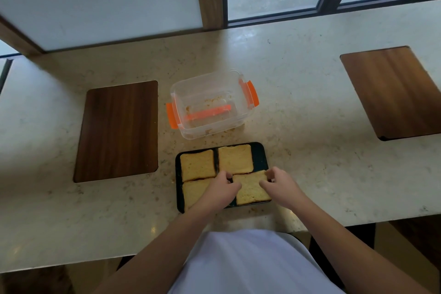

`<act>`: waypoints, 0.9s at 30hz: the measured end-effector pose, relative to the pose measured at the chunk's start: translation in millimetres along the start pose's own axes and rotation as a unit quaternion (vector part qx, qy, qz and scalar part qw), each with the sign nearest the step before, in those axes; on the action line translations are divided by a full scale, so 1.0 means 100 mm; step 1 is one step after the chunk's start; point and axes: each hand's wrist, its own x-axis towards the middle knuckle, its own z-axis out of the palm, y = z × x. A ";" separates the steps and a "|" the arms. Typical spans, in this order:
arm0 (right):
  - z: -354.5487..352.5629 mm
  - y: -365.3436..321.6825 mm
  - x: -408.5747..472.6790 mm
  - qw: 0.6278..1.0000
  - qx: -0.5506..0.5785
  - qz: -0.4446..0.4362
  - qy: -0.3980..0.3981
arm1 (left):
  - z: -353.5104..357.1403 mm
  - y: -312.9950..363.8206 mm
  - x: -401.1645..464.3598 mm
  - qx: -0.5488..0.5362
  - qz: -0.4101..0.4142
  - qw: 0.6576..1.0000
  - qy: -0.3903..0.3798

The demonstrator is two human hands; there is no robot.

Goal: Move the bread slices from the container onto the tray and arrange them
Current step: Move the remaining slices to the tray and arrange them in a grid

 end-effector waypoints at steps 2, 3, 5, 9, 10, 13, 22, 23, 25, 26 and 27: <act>0.00 0.00 -0.02 1.000 0.004 0.006 0.006 | 0.03 -0.01 -0.02 -0.008 -0.005 1.000 -0.011; 0.01 0.00 -0.03 1.000 0.005 0.009 0.008 | 0.04 -0.01 -0.03 -0.008 -0.005 1.000 -0.013; 0.02 0.00 -0.05 1.000 0.012 0.019 0.004 | 0.08 -0.01 -0.04 -0.004 0.000 1.000 -0.012; 0.05 -0.03 -0.07 0.999 0.022 0.030 -0.003 | 0.10 0.03 -0.06 0.005 0.007 1.000 -0.013; 0.05 -0.04 -0.07 0.999 0.025 0.032 -0.005 | 0.09 0.03 -0.06 0.007 0.007 1.000 -0.013; 0.07 -0.08 -0.07 0.999 0.029 0.034 -0.019 | 0.05 0.01 -0.07 0.007 0.004 1.000 -0.014; 0.22 -0.21 -0.07 0.997 0.044 0.015 -0.053 | -0.18 -0.20 -0.06 -0.014 -0.020 1.000 0.005; 0.21 -0.21 -0.07 0.997 0.044 0.013 -0.057 | -0.20 -0.20 -0.06 -0.018 -0.023 1.000 0.002; 0.17 -0.20 -0.05 0.997 0.046 0.010 -0.058 | -0.23 -0.19 -0.04 -0.018 -0.027 0.999 -0.002; 0.14 -0.19 -0.03 0.997 0.047 0.009 -0.053 | -0.23 -0.17 -0.03 -0.016 -0.026 1.000 0.000; 0.11 -0.20 -0.01 0.998 0.049 0.007 -0.044 | -0.24 -0.15 -0.02 -0.015 -0.023 1.000 0.007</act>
